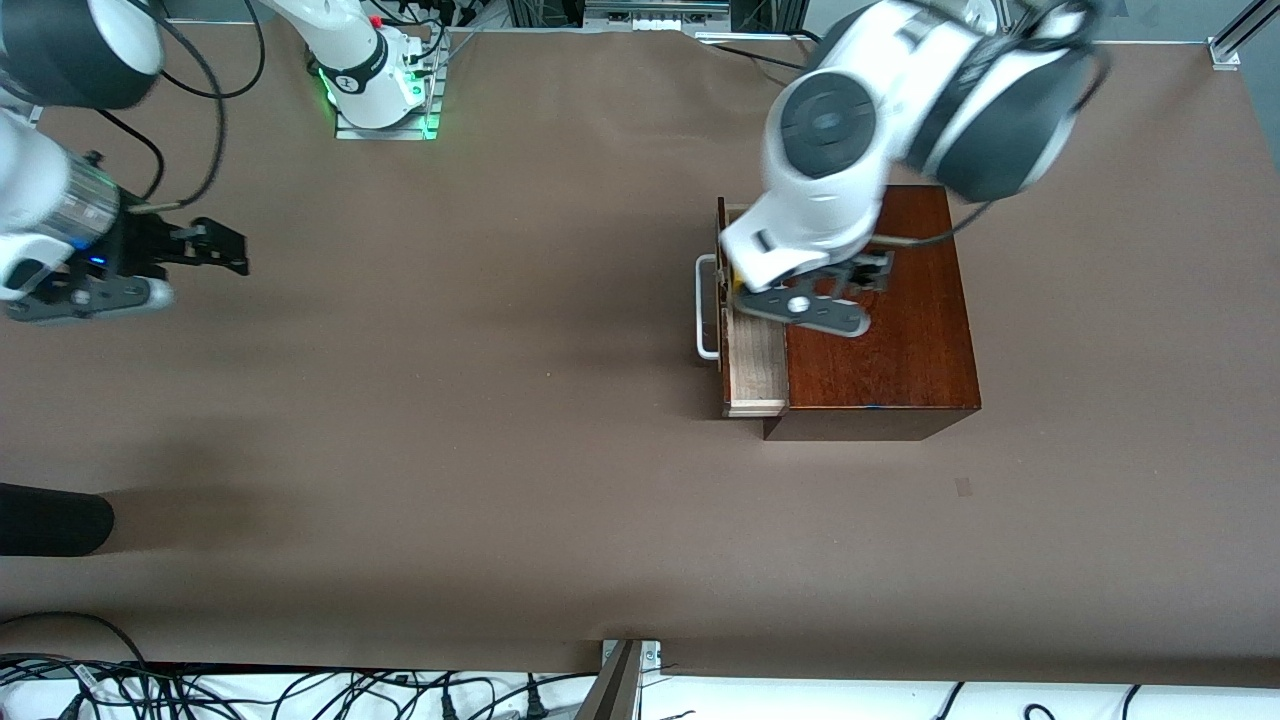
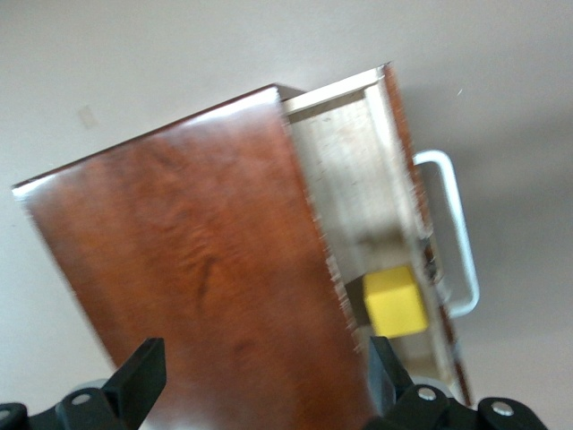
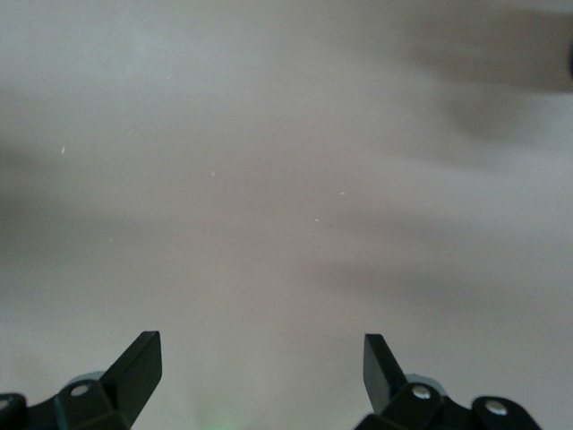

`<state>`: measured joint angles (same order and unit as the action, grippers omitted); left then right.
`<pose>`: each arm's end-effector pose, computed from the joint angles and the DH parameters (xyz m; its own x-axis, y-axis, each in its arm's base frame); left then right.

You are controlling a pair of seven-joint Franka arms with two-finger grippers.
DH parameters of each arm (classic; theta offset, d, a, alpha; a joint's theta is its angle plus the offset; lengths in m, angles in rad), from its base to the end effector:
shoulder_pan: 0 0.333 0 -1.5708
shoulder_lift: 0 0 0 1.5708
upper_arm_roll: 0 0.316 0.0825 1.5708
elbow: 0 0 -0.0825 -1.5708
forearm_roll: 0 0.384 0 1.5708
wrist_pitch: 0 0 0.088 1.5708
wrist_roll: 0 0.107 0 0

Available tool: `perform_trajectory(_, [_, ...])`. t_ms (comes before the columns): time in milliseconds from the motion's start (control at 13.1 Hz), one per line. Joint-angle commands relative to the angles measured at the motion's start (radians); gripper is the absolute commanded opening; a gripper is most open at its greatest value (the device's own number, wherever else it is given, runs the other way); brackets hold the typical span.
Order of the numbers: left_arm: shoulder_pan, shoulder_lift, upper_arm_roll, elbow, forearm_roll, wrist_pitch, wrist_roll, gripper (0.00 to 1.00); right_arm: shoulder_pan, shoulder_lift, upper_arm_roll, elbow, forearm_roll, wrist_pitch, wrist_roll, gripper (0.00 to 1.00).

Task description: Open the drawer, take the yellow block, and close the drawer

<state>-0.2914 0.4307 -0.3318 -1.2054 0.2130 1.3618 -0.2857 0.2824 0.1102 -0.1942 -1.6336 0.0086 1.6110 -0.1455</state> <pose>0.5658 -0.3189 0.5271 0.9345 -0.2814 -0.2181 -0.3159 -0.9379 -0.1436 0.5791 0.0571 0.5366 0.9646 0.2289 -0.1308 0.2301 -0.9732 -0.0063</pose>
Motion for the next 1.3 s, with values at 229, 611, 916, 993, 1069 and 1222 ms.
perform_trajectory(229, [0.125,-0.183,-0.006,-0.112,-0.03,-0.066,0.149,1.0,0.274,0.052,0.004,0.047,0.014,-0.003,-0.086,1.0])
perform_trajectory(611, [0.316,-0.257,-0.006,-0.146,-0.167,-0.064,0.195,1.0,0.445,0.17,0.102,0.239,0.013,0.004,-0.086,1.0])
perform_trajectory(916, [0.421,-0.253,-0.006,-0.172,-0.175,-0.04,0.324,1.0,0.454,0.307,0.293,0.368,0.005,0.128,-0.091,1.0])
perform_trajectory(993, [0.46,-0.251,-0.006,-0.178,-0.176,-0.038,0.376,1.0,0.455,0.334,0.335,0.371,0.001,0.174,-0.086,1.0])
perform_trajectory(1069, [0.474,-0.247,-0.004,-0.178,-0.166,-0.033,0.414,1.0,0.477,0.359,0.355,0.376,-0.007,0.222,-0.082,1.0])
perform_trajectory(1222, [0.482,-0.225,0.01,-0.165,-0.14,-0.018,0.422,1.0,0.515,0.408,0.358,0.394,-0.065,0.308,-0.107,1.0])
